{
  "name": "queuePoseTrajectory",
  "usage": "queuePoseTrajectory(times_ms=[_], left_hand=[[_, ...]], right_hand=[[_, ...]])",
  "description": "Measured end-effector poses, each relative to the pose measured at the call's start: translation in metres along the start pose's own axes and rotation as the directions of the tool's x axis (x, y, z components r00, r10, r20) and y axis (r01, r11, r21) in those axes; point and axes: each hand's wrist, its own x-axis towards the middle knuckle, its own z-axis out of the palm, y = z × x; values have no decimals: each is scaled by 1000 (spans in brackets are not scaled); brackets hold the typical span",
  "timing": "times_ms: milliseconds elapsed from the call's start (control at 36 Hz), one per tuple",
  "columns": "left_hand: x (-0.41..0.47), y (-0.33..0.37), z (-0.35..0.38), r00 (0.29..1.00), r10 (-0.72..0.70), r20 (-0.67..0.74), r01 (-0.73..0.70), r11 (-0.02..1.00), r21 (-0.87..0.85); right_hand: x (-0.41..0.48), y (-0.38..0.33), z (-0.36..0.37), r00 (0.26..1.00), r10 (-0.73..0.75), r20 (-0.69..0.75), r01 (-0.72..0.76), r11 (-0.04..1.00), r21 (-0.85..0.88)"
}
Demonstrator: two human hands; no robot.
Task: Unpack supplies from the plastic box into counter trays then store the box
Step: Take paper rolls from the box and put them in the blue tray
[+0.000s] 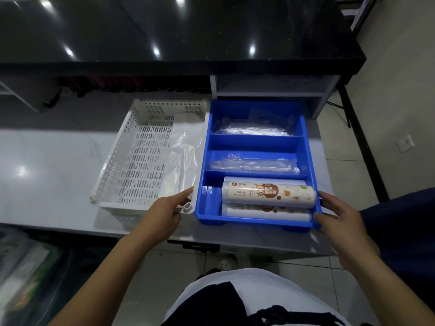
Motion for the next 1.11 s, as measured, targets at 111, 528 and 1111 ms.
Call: queuePoseTrajectory(times_ms=[111,528,1111], left_hand=[[-6,11,-2,999,-23,26,23,1000,8],[-90,100,41,977,80,-199,-10,945,327],[-235,-38,58,938,-318,-140,341,919,196]], right_hand=[[-2,-5,-2,996,-10,88,15,998,-60],[-58,-25,-9,800,-308,514,583,598,-549],[-153,16,151,591,-53,805,735,447,-510]])
